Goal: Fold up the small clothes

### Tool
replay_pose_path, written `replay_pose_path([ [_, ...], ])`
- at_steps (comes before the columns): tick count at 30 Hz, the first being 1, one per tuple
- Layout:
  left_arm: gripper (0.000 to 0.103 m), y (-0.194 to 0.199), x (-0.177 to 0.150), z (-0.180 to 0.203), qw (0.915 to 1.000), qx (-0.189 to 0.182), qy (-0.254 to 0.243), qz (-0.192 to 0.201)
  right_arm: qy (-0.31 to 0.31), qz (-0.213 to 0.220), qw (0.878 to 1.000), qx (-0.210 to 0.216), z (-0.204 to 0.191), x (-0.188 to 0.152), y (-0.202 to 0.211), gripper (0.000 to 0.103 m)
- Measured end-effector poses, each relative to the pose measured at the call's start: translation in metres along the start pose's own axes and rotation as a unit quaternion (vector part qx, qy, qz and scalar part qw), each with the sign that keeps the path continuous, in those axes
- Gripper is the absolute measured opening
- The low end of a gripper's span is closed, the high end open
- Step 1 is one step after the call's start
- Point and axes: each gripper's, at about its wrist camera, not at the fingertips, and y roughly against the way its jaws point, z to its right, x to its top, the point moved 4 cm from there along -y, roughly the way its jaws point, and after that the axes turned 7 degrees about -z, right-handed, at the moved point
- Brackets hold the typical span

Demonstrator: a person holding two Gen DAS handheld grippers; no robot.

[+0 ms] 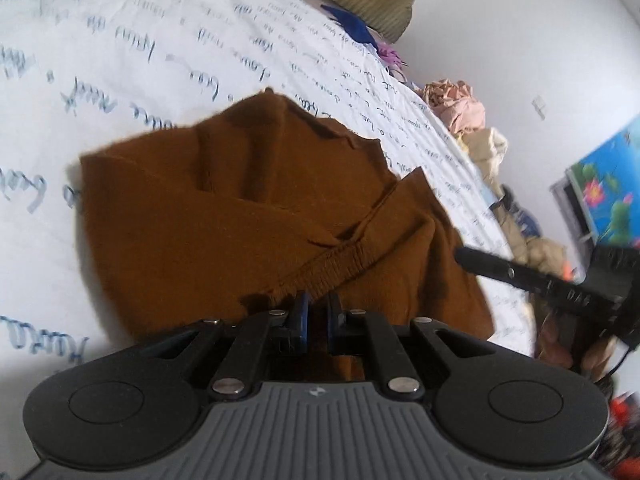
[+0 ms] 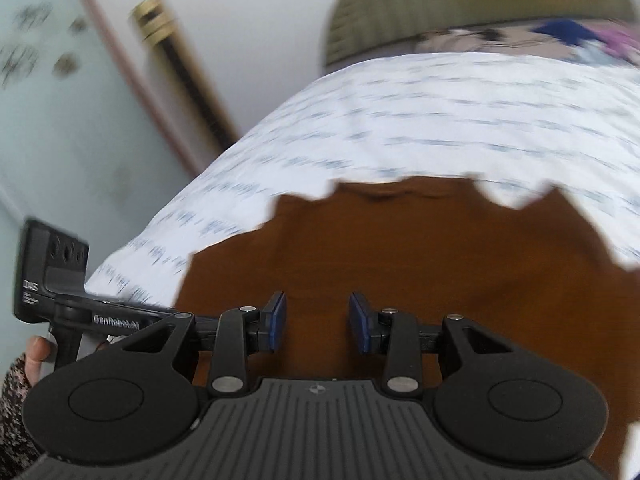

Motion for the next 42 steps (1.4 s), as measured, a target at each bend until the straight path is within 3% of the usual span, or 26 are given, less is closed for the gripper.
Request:
replay_pose_path([
  [2,0.008,-0.002,0.003,-0.005,0.9996,-0.018,0.022,0.001,-0.037,0.016,0.999,-0.017,0.029,-0.007,0.018,0.038],
  [6,0.000,-0.008,0.004,-0.005,0.9996,-0.001,0.027,-0.004,-0.097,0.038,0.994,-0.040,0.075,-0.020,0.043,0.038],
  [10,0.000,0.002,0.005,-0.007,0.9994,-0.004,0.035,0.007,-0.133,0.075,0.986,-0.063,0.104,-0.025,0.054,0.038],
  [18,0.000,0.017,0.014,0.002,0.9989,0.022,0.018,0.036,-0.184,0.106,0.973,-0.087,0.141,-0.016,0.043,0.038],
  [22,0.000,0.019,0.011,-0.001,0.9985,0.044,0.025,0.022,-0.196,0.107,0.970,-0.092,0.158,-0.005,0.032,0.041],
  [27,0.000,0.034,-0.007,-0.009,0.9944,0.098,0.018,0.033,-0.183,0.089,0.977,-0.068,0.158,-0.007,0.026,0.042],
  [33,0.006,0.026,-0.010,-0.007,0.9990,0.040,0.018,-0.006,-0.177,0.086,0.980,-0.042,0.144,-0.022,0.025,0.042],
  [36,0.018,0.023,-0.009,-0.014,0.9986,0.037,0.037,-0.004,-0.166,0.090,0.981,-0.039,0.138,-0.026,0.028,0.042],
  [42,0.020,0.016,-0.010,-0.017,0.9988,0.029,0.038,-0.003,-0.153,0.098,0.981,-0.059,0.138,-0.021,0.033,0.042],
])
